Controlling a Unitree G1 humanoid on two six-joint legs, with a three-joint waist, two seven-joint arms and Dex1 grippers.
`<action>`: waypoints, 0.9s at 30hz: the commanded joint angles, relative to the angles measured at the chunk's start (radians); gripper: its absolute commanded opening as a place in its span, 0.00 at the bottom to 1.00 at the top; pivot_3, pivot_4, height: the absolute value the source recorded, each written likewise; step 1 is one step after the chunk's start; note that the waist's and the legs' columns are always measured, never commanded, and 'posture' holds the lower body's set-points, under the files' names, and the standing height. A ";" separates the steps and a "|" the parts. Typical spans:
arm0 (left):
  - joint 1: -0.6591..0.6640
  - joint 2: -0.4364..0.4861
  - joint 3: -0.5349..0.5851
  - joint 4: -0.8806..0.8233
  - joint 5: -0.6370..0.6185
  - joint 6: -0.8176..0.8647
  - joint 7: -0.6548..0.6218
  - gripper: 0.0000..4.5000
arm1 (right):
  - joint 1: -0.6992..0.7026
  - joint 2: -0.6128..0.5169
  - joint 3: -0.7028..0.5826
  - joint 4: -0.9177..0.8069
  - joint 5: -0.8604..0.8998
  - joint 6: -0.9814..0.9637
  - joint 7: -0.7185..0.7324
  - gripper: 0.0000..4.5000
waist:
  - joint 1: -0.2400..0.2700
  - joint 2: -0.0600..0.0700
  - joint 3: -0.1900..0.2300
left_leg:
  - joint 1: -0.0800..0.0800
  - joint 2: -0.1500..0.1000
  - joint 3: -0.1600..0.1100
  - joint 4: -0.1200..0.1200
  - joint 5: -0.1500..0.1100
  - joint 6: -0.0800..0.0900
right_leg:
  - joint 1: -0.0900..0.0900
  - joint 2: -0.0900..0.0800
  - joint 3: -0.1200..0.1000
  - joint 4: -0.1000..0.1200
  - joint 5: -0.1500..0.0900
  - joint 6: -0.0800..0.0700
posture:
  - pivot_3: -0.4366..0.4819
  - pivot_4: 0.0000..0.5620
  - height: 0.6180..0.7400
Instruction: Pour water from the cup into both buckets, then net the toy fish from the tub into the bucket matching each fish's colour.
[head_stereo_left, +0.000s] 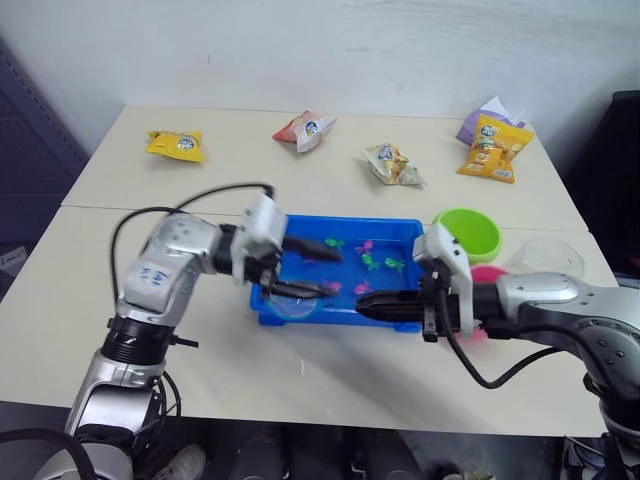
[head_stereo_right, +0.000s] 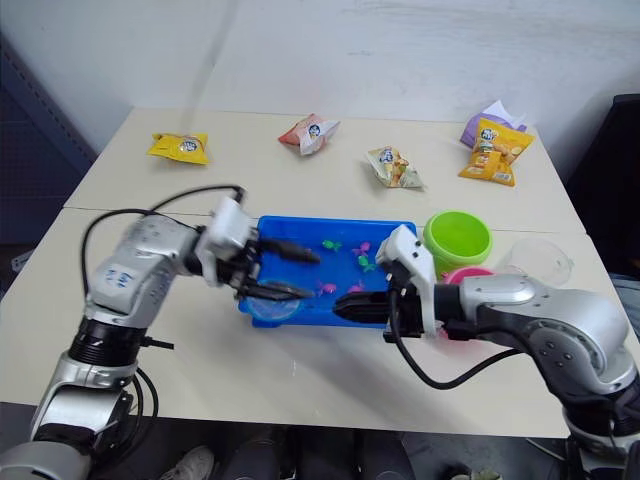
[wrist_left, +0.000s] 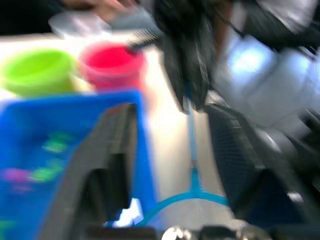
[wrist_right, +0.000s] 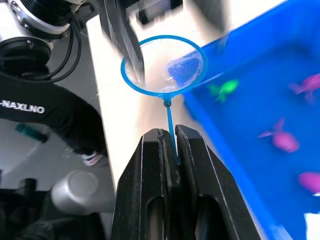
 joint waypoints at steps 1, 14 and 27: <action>-0.034 0.083 0.196 0.061 -0.115 0.030 0.018 0.96 | 0.033 -0.043 -0.083 -0.038 -0.025 -0.065 0.052 0.00 | -0.004 0.000 0.000 | 0.000 0.000 0.000 0.000 0.000 0.000 | 0.000 0.000 0.000 0.000 0.000 0.000 | 0.48 0.27 0.98; 0.172 0.229 0.235 0.271 0.014 -0.201 -0.042 0.98 | 0.194 -0.222 -0.128 0.111 -0.466 -0.415 0.174 0.00 | 0.002 -0.001 0.001 | 0.000 -0.001 0.001 -0.001 0.000 0.000 | 0.000 -0.001 0.000 -0.001 0.000 0.000 | 0.48 0.27 0.98; 0.329 0.169 0.082 -0.020 0.018 -0.118 0.008 0.98 | 0.115 -0.163 0.094 0.476 -0.931 -0.932 0.253 0.00 | -0.007 -0.001 0.001 | 0.003 0.000 0.004 -0.001 0.001 -0.002 | 0.000 0.001 0.003 0.002 0.000 0.000 | 0.48 0.27 0.98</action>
